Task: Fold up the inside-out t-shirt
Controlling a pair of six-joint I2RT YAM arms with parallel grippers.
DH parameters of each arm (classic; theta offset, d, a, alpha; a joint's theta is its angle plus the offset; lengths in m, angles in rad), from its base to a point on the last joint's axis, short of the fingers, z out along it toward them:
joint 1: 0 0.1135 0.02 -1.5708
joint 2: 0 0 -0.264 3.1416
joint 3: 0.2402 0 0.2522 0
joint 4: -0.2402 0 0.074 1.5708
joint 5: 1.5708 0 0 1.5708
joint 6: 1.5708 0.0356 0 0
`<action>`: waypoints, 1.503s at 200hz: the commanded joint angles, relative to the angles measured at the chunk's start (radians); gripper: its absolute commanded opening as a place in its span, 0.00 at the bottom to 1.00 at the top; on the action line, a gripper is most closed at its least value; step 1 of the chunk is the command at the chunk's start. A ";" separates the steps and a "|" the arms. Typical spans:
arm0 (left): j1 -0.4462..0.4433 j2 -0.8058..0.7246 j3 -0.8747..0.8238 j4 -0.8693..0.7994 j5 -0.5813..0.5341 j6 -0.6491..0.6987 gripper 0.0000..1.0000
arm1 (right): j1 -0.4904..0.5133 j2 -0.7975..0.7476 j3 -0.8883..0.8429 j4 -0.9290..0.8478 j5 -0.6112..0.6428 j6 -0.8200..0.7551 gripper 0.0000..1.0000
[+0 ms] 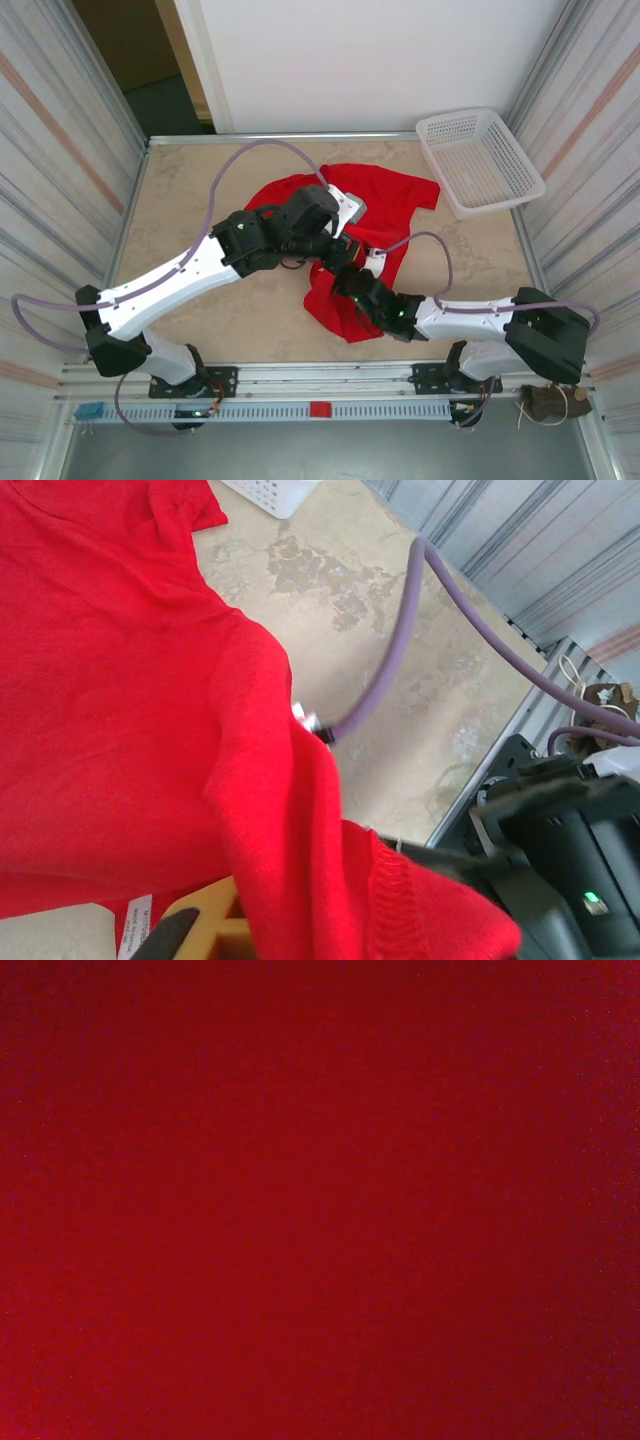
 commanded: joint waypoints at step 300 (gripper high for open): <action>-0.194 0.233 0.241 0.417 0.203 -0.290 0.00 | -0.415 0.529 0.267 0.340 -0.655 0.111 0.00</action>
